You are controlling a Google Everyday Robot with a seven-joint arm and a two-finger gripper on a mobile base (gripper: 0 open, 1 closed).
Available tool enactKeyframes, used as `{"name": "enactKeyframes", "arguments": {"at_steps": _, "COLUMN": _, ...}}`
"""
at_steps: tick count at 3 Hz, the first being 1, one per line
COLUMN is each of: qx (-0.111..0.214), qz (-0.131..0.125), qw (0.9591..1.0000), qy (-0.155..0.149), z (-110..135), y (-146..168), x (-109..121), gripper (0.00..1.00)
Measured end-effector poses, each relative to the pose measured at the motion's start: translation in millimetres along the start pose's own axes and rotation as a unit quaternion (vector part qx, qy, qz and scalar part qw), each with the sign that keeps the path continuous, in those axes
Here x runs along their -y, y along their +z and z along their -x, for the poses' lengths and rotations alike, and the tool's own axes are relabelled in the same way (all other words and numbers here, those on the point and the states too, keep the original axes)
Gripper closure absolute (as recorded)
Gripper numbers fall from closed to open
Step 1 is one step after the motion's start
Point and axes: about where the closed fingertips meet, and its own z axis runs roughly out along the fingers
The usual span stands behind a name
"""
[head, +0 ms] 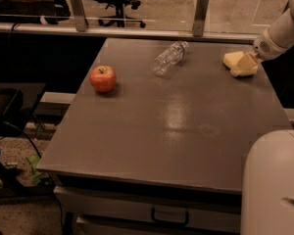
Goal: Move sponge near apple
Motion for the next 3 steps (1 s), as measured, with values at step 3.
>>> {"name": "enactKeyframes", "arguments": {"at_steps": 3, "qx": 0.053, "qz": 0.049, "qw": 0.9881, "qy": -0.136, "z": 54.4, "y": -63.1, "x": -92.8, "gripper": 1.00}}
